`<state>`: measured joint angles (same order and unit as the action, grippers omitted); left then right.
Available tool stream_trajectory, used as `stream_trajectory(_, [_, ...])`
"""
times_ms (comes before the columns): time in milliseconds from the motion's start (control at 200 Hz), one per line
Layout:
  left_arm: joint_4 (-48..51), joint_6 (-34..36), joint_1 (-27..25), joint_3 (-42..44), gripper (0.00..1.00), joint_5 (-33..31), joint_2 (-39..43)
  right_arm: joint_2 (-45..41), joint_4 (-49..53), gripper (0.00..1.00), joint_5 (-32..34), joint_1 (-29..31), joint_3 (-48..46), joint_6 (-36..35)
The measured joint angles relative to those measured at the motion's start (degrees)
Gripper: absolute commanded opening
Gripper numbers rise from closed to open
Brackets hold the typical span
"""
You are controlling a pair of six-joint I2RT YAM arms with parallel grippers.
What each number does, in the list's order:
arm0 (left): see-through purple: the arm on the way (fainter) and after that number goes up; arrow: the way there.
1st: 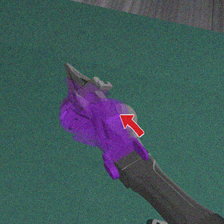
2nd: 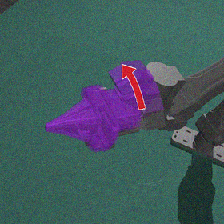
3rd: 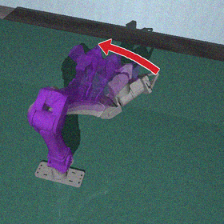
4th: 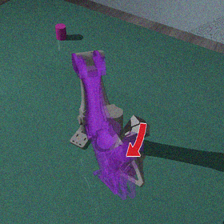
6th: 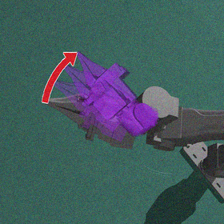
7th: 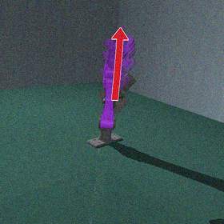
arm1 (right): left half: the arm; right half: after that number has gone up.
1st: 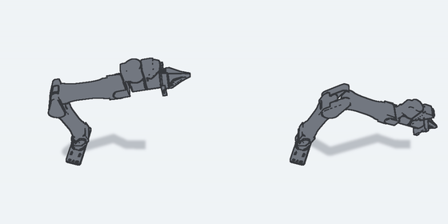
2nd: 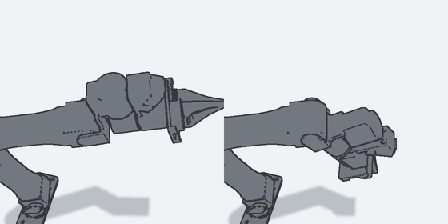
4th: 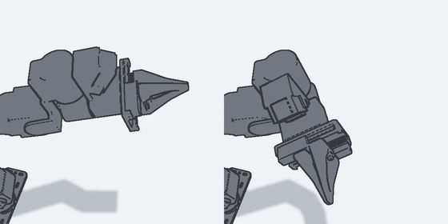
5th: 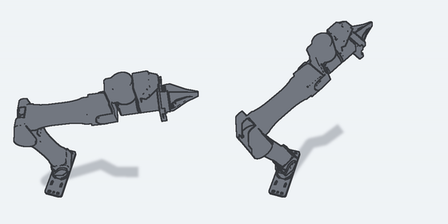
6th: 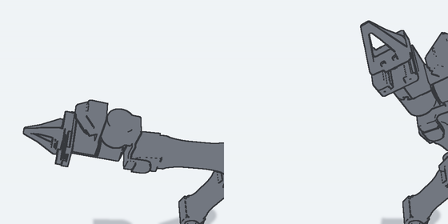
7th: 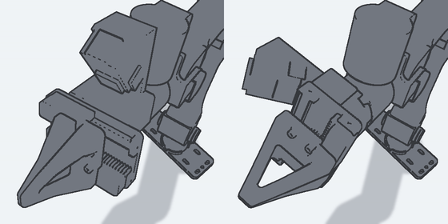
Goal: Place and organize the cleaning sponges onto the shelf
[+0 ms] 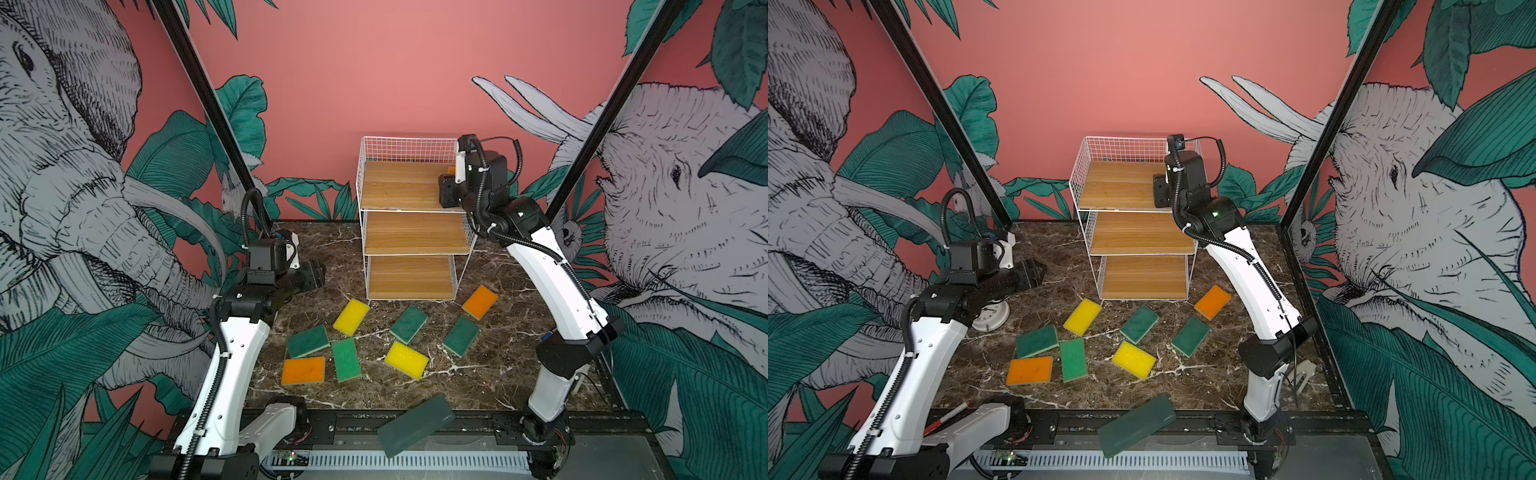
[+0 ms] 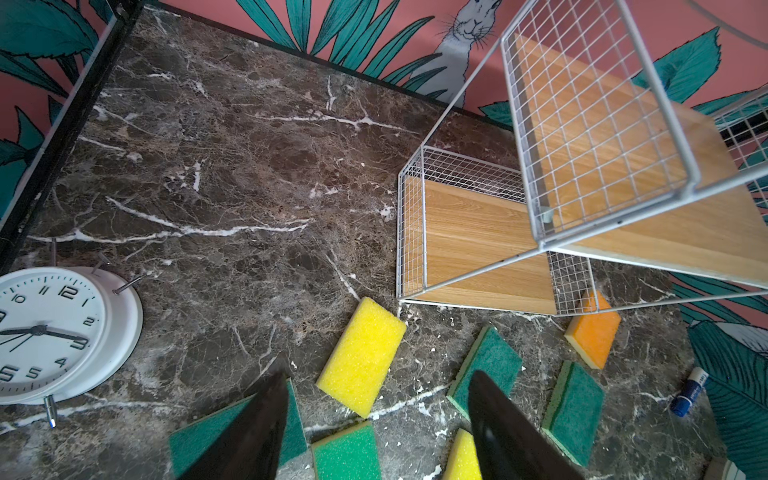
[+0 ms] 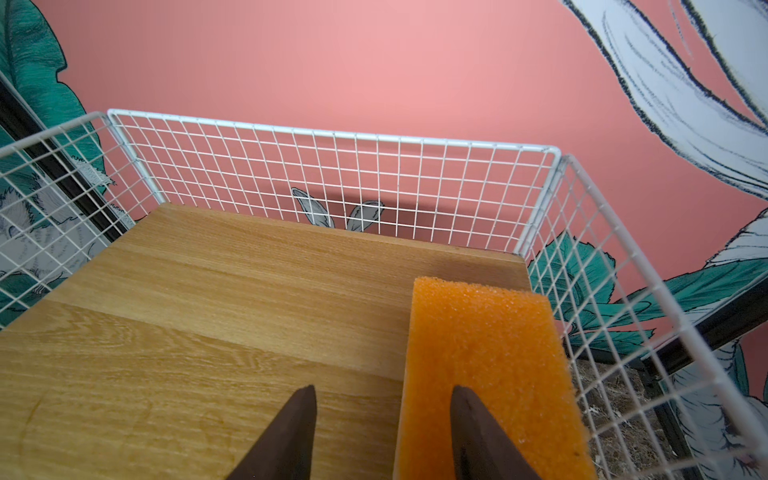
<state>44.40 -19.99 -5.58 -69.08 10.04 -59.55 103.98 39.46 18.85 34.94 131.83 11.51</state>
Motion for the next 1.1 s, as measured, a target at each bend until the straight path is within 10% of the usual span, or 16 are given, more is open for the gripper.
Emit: stream_trajectory(1100, [9.97,2.78,-0.04,0.46,0.72,-1.6,4.2,-20.39,3.52,0.71,-3.02,7.48,-18.14,-1.92])
